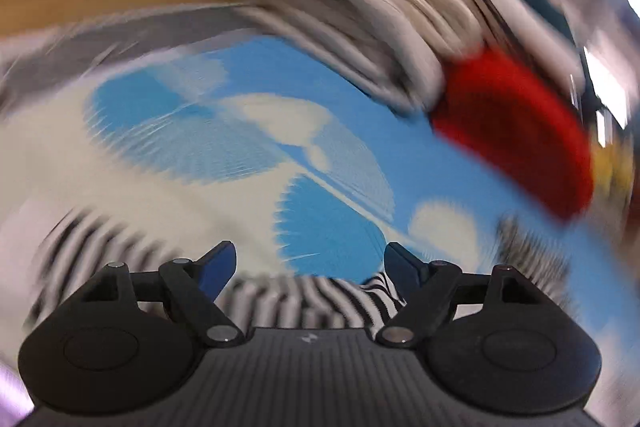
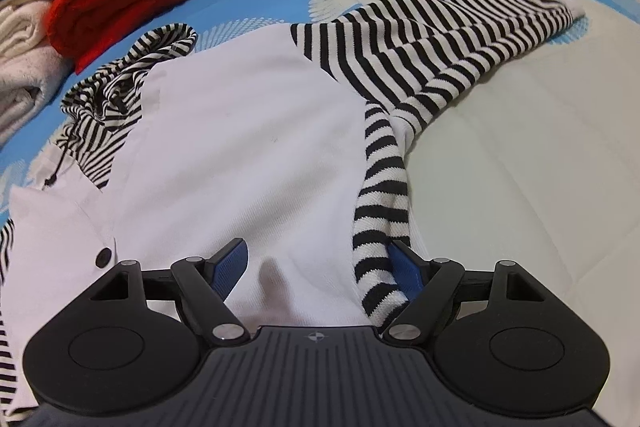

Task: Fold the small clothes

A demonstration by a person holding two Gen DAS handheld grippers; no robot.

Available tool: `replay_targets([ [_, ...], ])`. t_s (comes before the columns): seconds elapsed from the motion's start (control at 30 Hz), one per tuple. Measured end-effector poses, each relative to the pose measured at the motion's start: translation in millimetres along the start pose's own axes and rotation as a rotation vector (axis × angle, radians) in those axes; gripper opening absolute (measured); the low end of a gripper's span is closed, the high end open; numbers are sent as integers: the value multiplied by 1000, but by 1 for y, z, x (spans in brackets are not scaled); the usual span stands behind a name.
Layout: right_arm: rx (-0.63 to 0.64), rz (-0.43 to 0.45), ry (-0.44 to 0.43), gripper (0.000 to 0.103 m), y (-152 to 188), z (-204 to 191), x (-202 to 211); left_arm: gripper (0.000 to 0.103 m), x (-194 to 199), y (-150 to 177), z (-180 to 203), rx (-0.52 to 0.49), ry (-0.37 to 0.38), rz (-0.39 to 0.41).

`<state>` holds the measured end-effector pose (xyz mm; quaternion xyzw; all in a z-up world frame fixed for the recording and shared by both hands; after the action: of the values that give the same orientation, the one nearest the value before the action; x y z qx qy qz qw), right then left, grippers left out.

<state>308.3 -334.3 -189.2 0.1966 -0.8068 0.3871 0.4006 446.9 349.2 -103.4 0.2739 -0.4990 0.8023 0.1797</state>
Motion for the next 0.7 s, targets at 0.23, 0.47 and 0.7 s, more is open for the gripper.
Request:
replay_targets([
  [0.23, -5, 8, 3, 79, 2, -3, 2, 85, 48, 23, -80, 251, -85, -48],
  [0.47, 3, 8, 13, 79, 2, -1, -1, 45, 3, 40, -122, 470, -113, -147],
  [0.7, -4, 0, 8, 79, 1, -1, 0, 2, 56, 26, -120, 414, -174, -15],
])
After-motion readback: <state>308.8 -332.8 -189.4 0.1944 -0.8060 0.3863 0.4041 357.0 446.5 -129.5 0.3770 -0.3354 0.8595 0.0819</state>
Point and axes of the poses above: each gripper's, at about its wrist camera, not at the fingertips, and x roughly against the way its jaws point, z to its right, y to its underside, the point moved 9 cm from there along -x, roughly the way its jaws point, and after that the axes turned 7 degrees about -x, right-handed, at the moved point
